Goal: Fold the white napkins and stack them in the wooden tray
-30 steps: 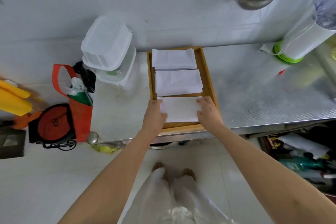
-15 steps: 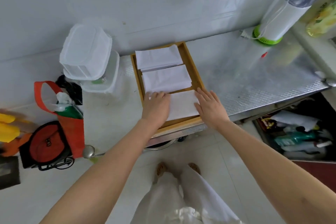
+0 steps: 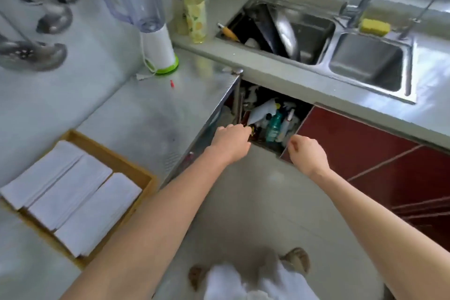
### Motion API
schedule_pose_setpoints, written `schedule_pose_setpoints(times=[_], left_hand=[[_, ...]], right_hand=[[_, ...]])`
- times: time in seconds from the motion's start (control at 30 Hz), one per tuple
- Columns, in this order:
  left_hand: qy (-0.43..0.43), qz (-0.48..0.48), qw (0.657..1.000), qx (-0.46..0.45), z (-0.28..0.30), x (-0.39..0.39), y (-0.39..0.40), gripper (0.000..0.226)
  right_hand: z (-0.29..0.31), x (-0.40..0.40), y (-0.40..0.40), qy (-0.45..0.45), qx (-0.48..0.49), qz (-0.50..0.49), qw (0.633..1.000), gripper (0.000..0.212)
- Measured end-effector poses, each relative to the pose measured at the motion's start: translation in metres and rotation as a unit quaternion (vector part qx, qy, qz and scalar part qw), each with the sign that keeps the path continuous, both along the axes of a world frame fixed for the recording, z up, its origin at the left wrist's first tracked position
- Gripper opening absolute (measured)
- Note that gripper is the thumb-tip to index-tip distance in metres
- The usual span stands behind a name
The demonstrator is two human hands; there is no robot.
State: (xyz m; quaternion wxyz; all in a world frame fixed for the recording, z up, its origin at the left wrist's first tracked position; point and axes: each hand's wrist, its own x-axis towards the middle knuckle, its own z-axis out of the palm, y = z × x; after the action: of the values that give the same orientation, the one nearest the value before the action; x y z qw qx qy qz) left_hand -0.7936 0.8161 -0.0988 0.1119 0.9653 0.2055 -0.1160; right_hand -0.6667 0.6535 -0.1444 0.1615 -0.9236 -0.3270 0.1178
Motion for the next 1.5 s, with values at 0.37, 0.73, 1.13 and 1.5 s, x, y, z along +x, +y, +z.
schedule_pose_setpoints(times=[0.37, 0.73, 1.13, 1.5], left_hand=[[0.026, -0.237, 0.971, 0.002, 0.013, 0.276, -0.266, 0.037], [0.009, -0.544, 0.839, 0.006, 0.011, 0.462, -0.555, 0.036], [0.031, -0.76, 0.649, 0.001, -0.013, 0.56, -0.76, 0.041], [0.063, -0.8, 0.596, -0.003, -0.051, 0.552, -0.869, 0.044]], right_hand=[[0.022, 0.188, -0.308, 0.017, -0.019, -0.26, 0.965, 0.023], [0.019, 0.238, -0.584, 0.003, -0.03, -0.565, 0.825, 0.021], [0.012, 0.227, -0.714, 0.064, -0.041, -0.736, 0.672, 0.034], [-0.02, 0.234, -0.804, 0.091, -0.209, -0.624, 0.747, 0.071]])
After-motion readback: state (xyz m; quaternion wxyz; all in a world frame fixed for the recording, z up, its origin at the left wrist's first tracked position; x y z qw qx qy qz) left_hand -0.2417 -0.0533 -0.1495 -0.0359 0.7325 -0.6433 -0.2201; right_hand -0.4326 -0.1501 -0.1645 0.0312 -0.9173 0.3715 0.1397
